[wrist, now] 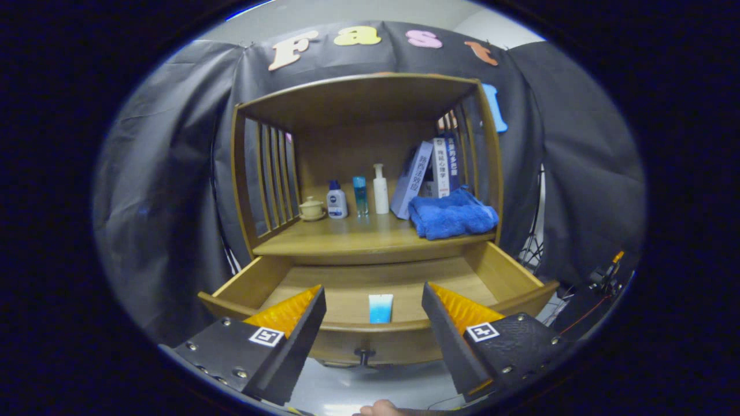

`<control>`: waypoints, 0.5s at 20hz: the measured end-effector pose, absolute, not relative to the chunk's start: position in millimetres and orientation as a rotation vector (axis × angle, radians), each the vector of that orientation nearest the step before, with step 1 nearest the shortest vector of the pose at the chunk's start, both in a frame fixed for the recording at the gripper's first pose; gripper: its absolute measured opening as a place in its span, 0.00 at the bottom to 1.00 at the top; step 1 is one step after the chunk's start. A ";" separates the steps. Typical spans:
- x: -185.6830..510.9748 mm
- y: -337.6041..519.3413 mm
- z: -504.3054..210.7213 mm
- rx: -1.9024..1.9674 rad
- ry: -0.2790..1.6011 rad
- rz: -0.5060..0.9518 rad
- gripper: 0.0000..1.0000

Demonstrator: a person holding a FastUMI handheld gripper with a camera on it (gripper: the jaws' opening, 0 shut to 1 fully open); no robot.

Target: Pull open the drawer, take out the items inside it, and place them on the countertop above the cabinet.

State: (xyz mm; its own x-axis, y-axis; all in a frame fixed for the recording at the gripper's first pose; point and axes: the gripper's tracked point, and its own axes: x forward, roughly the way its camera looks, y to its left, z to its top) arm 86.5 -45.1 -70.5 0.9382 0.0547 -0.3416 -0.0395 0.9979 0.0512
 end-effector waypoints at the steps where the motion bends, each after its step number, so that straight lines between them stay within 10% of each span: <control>1: 98.2 -39.8 -76.9 0.038 0.406 0.055 0.99; 10: 158.4 -31.9 -171.1 -0.095 0.882 0.053 0.99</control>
State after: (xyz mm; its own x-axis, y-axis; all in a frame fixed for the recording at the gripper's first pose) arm 158.4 -31.9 -171.1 0.6344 0.0076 -0.7729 -0.0857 0.9945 -0.0606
